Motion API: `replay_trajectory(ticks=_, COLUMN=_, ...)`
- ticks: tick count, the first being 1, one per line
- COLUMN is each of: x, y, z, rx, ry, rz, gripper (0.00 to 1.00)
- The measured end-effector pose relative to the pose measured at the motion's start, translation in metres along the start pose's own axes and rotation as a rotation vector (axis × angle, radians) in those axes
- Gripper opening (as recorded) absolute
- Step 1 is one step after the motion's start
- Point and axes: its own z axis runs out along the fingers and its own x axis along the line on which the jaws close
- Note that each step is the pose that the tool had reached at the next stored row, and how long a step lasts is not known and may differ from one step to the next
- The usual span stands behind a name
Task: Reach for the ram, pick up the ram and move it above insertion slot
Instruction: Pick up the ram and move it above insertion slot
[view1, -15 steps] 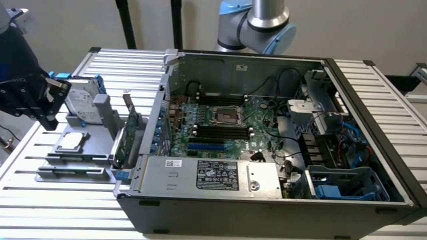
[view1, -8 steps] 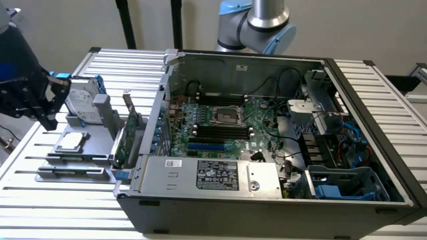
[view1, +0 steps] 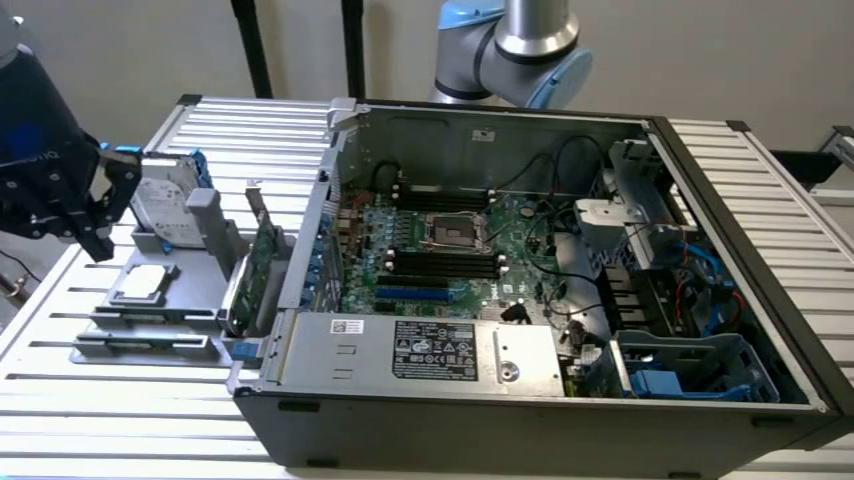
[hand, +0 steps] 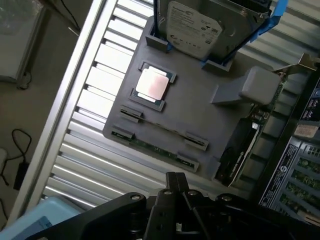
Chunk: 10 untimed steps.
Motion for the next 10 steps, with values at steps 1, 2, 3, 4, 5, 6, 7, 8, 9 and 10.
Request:
replay_trajectory(ticks=1, x=0.0, y=0.0, z=-0.0001, rx=-0.0001, ry=0.0004, rz=-0.018, gripper=0.11)
replay_trajectory(ticks=2, x=0.0, y=0.0, z=0.0, rx=-0.0002, ry=0.0005, rz=-0.036, gripper=0.11)
replay_trajectory(ticks=3, x=0.0, y=0.0, z=0.0, rx=-0.0003, ry=0.0009, rz=-0.054, gripper=0.11)
replay_trajectory(ticks=4, x=0.0, y=0.0, z=0.0, rx=-0.0004, ry=0.0011, rz=-0.072, gripper=0.11)
replay_trajectory(ticks=5, x=0.0, y=0.0, z=0.0, rx=-0.0005, ry=0.0013, rz=-0.092, gripper=0.11)
replay_trajectory(ticks=6, x=0.0, y=0.0, z=0.0, rx=-0.0006, ry=0.0017, rz=-0.11, gripper=0.11)
replay_trajectory(ticks=7, x=0.0, y=0.0, z=0.0, rx=-0.0007, ry=0.002, rz=-0.127, gripper=0.11)
replay_trajectory(ticks=8, x=0.0, y=0.0, z=0.0, rx=-0.0009, ry=0.0022, rz=-0.146, gripper=0.11)
replay_trajectory(ticks=9, x=0.0, y=0.0, z=0.0, rx=-0.001, ry=0.0025, rz=-0.164, gripper=0.11)
replay_trajectory(ticks=10, x=0.0, y=0.0, z=0.0, rx=-0.0011, ry=0.0028, rz=-0.181, gripper=0.11)
